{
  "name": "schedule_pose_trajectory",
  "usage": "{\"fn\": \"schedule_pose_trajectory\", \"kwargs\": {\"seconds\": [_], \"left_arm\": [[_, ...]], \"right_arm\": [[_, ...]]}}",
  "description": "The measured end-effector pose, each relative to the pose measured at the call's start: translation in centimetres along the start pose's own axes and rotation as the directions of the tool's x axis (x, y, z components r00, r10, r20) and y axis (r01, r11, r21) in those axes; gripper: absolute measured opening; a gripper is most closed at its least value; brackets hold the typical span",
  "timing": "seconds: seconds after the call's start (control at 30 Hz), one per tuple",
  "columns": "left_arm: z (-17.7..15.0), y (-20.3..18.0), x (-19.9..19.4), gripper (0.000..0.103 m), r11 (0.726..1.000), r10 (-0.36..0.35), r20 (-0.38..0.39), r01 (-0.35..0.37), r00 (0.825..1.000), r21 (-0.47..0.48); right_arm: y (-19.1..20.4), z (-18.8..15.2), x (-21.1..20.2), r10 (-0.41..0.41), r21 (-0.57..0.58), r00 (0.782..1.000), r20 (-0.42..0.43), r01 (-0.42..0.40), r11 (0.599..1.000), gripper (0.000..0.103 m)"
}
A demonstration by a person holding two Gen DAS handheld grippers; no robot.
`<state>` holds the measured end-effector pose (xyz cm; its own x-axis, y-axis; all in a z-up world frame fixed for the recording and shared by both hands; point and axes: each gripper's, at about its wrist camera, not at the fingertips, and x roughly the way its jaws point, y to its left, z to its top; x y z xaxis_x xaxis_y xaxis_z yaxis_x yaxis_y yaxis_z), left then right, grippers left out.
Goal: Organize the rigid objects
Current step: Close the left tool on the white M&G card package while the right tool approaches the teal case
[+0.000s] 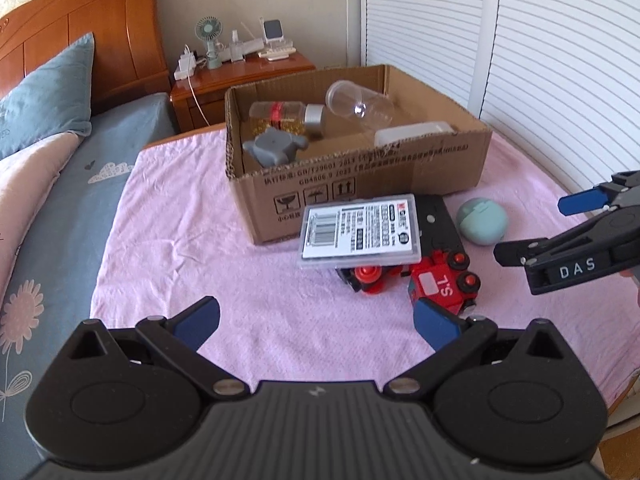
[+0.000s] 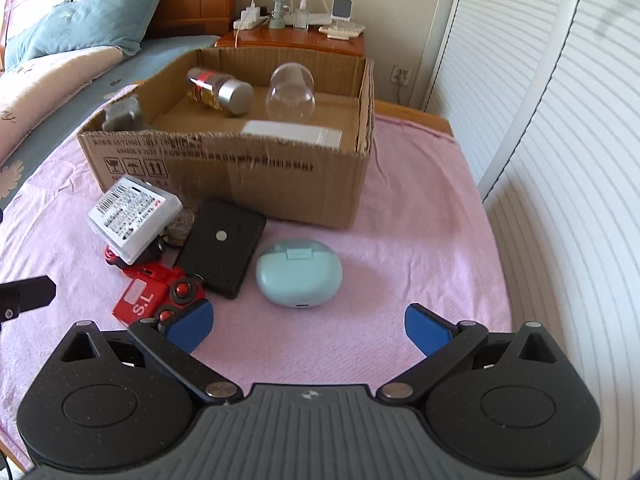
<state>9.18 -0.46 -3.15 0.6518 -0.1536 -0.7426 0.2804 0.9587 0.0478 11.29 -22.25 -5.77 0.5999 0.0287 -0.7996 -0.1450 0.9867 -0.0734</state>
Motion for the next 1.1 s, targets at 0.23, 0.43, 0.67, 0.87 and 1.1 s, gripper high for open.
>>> {"fn": "schedule_pose_trajectory", "kwargs": {"seconds": [0.23,0.43,0.67,0.87,1.1], "left_arm": [[0.4,0.2,1.0,0.102,1.000,-0.006,-0.022,0.006,1.000,-0.019],[0.6,0.1,1.2,0.102,0.999,-0.018,-0.021,0.017,1.000,-0.033],[0.7,0.0,1.2,0.102,0.999,-0.020,-0.027,0.019,0.999,-0.047],[1.0,0.2,1.4,0.102,0.998,-0.037,-0.015,0.036,0.999,-0.050],[2.1,0.3,1.9,0.102,0.998,-0.063,0.012,0.064,0.998,-0.029]], "right_arm": [[-0.4,0.5,2.9,-0.013,0.023,1.000,-0.018,0.014,1.000,0.103],[-0.5,0.7,4.8,-0.015,0.028,0.999,-0.033,0.016,0.999,0.103],[-1.7,0.5,5.3,-0.016,0.079,1.000,-0.023,0.018,0.997,0.103],[-3.3,-0.2,4.8,-0.024,0.119,0.999,-0.035,0.028,0.992,0.103],[-3.6,-1.0,4.5,-0.036,0.133,0.999,-0.008,0.037,0.990,0.103]]}}
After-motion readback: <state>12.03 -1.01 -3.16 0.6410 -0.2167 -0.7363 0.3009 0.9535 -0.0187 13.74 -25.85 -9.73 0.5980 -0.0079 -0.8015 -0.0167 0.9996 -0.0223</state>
